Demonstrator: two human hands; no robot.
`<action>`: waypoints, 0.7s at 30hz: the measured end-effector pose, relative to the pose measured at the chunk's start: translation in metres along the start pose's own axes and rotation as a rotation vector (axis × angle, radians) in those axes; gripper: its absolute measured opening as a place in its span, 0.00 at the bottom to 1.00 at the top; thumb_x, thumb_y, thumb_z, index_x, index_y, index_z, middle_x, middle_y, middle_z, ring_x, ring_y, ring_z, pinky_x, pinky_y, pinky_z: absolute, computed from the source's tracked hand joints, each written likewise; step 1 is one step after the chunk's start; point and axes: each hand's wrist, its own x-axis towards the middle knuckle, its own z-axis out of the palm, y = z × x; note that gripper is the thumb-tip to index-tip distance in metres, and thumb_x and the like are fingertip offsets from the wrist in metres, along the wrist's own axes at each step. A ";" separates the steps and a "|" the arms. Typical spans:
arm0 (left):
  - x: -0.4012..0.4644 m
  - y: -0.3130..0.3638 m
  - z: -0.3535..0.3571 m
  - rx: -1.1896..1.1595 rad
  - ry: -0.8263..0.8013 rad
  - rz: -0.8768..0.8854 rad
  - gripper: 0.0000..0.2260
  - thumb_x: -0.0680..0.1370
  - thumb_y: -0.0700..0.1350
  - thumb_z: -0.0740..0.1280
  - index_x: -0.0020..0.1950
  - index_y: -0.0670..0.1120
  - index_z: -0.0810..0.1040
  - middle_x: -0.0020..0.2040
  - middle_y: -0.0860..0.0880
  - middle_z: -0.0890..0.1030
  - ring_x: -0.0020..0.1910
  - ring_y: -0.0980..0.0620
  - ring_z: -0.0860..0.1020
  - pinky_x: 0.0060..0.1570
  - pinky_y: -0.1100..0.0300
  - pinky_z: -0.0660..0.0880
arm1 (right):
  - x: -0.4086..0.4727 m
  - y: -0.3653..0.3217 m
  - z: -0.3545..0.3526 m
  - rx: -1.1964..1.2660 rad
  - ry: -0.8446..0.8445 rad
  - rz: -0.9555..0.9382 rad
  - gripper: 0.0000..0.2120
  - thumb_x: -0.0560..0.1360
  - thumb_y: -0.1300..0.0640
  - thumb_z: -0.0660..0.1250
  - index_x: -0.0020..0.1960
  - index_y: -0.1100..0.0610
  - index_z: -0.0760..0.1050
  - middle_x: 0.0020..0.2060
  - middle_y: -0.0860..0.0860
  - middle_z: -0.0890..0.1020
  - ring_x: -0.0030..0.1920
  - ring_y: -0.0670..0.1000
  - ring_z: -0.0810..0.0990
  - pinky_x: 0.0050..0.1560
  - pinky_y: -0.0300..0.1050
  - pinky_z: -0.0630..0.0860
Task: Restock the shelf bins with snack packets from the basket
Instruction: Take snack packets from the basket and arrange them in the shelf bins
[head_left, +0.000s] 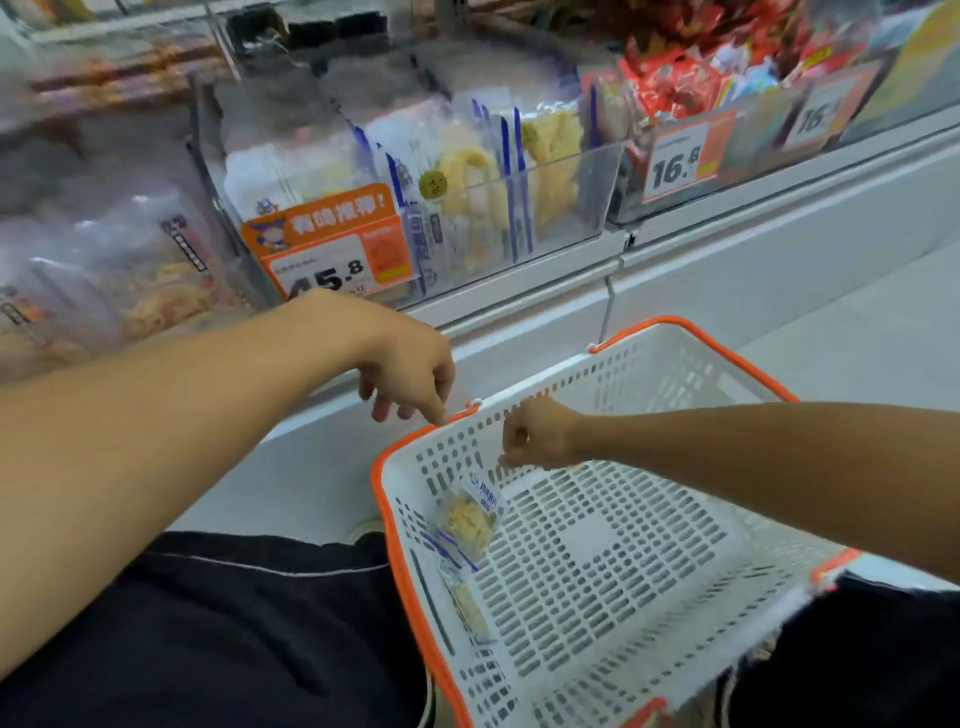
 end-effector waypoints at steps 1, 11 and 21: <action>0.003 -0.003 0.004 -0.005 -0.020 -0.019 0.09 0.79 0.55 0.67 0.52 0.51 0.78 0.45 0.50 0.83 0.38 0.53 0.84 0.31 0.61 0.76 | 0.010 0.005 0.028 0.029 -0.095 0.096 0.16 0.73 0.44 0.74 0.41 0.56 0.77 0.40 0.52 0.80 0.44 0.54 0.78 0.45 0.44 0.73; 0.018 -0.013 0.009 -0.078 0.009 -0.020 0.11 0.80 0.56 0.66 0.55 0.50 0.77 0.47 0.49 0.82 0.41 0.51 0.84 0.32 0.61 0.75 | 0.047 -0.004 0.130 0.235 0.065 0.386 0.25 0.61 0.44 0.82 0.51 0.52 0.75 0.46 0.49 0.80 0.44 0.50 0.80 0.41 0.44 0.76; -0.005 0.005 -0.003 -0.374 0.167 0.104 0.37 0.68 0.58 0.78 0.70 0.49 0.65 0.55 0.49 0.80 0.35 0.53 0.84 0.28 0.62 0.76 | -0.020 -0.043 -0.137 0.214 -0.341 -0.177 0.06 0.70 0.60 0.78 0.46 0.58 0.83 0.42 0.55 0.86 0.41 0.55 0.85 0.47 0.50 0.81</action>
